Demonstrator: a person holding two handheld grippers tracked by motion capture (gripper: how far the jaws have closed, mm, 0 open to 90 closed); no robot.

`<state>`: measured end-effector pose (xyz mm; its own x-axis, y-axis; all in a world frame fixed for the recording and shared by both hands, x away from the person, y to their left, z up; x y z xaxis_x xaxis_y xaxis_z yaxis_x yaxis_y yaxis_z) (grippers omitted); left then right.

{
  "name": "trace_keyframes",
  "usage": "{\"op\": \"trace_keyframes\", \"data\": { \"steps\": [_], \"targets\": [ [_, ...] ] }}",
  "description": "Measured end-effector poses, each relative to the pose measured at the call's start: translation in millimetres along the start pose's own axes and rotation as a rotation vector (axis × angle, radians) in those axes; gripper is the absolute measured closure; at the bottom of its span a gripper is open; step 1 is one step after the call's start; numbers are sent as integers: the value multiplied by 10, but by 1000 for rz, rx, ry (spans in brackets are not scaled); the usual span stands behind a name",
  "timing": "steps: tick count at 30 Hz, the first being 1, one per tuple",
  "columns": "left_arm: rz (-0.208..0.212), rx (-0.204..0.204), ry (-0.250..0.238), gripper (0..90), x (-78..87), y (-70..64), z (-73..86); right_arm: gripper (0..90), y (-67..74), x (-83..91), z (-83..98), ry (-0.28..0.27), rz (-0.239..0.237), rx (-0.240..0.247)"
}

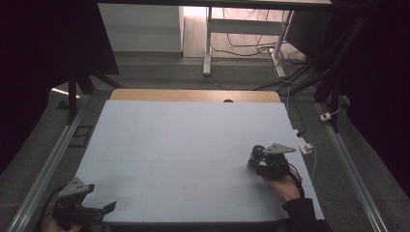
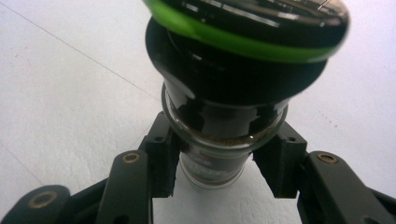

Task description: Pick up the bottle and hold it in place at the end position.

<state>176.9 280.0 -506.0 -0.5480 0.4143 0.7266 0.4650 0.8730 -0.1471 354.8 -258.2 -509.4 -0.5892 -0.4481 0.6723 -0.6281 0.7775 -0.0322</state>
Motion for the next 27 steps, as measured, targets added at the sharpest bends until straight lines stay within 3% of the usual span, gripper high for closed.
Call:
{"op": "trace_keyframes", "data": {
  "steps": [12, 19, 27],
  "targets": [
    [2, 5, -1, 10, 0, 2, 0, 525, 35, 64, -108, -8, -29, -14],
    [1, 2, 0, 11, -3, 2, -2, 525, 81, 74, -269, -45, -69, -41],
    [3, 6, 0, 14, -3, 5, -1, 524, 188, -24, -443, -38, -119, 2]
  ]
}}
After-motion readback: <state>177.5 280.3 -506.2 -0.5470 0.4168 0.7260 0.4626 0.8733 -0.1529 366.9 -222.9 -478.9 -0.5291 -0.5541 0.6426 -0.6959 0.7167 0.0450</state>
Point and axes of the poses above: each handheld gripper's, and its own axes: x roughly backward along the jaws, z roughly out of its underside, y roughly to its left, the point moved 2 cm from there along -x, roughly forward along the jaws, and after that the axes turned 1 degree about -z, right-handed, at the moved point
